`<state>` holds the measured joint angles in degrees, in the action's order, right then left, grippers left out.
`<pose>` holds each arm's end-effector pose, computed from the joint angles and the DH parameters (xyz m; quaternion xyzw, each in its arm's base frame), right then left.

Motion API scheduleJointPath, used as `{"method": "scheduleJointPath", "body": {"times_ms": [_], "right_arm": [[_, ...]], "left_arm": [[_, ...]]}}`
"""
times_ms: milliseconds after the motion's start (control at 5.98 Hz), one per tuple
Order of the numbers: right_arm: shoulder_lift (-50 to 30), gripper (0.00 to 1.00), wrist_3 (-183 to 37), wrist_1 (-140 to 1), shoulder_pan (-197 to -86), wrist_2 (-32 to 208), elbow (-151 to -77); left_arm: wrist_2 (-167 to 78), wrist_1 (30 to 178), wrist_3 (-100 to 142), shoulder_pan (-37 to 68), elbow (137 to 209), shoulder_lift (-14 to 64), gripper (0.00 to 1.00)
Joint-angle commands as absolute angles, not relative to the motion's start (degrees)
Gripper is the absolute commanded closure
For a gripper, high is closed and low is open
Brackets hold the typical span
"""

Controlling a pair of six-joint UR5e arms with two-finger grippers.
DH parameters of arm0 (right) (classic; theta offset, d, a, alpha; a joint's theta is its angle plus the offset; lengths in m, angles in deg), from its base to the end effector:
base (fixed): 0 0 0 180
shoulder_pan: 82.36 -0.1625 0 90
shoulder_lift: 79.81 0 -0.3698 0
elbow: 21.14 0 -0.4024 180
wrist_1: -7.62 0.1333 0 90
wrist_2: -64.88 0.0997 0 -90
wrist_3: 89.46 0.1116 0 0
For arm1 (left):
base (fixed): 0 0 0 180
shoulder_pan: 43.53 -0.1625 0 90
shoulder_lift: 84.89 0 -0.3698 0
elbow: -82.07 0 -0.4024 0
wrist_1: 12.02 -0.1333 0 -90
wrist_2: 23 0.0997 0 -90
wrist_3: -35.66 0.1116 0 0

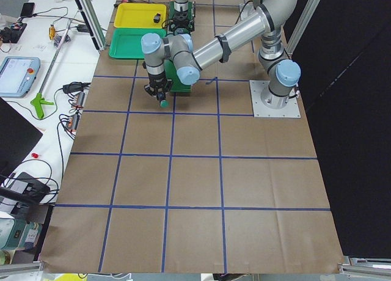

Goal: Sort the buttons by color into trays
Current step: 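Drop the yellow button in the yellow tray while the left sets a green button down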

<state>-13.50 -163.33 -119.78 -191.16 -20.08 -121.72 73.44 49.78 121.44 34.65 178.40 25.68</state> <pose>0.3246 -0.5093 0.1690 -0.7232 0.6886 -0.0445 0.0264 0.0028 -0.6032 0.2181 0.6000 0.7979 0.0348 0.0455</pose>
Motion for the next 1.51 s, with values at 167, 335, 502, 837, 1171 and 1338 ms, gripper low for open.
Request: {"method": "scheduleJointPath", "body": {"times_ms": [167, 335, 502, 837, 1171, 1338], "right_arm": [[-9.69, 0.62, -168.44, -121.33, -186.34, -25.72, -125.82], [-8.89, 0.82, -169.60, -121.23, -184.68, -27.04, -126.34], [-7.75, 0.88, -173.35, -121.23, -182.58, -27.31, -126.52], [-4.76, 0.88, -181.43, -119.65, -173.81, -26.96, -123.91], [-13.04, 0.87, -184.63, -120.44, -172.01, -26.96, -112.18], [-19.98, 0.87, -186.29, -120.44, -170.79, -26.87, -104.37]], "left_arm": [[77.82, 49.77, 122.66, 49.09, 181.02, 24.63, 1.00], [73.46, 49.33, 123.28, 49.19, 183.12, 24.27, 1.00], [73.16, 48.98, 123.20, 49.28, 184.71, 23.83, 1.00], [73.24, 48.10, 122.85, 48.85, 185.52, 23.82, 0.19], [72.98, 49.05, 120.06, 49.63, 184.38, 22.96, 0.18], [73.06, 51.33, 112.90, 50.07, 184.20, 20.34, 0.18]]}}
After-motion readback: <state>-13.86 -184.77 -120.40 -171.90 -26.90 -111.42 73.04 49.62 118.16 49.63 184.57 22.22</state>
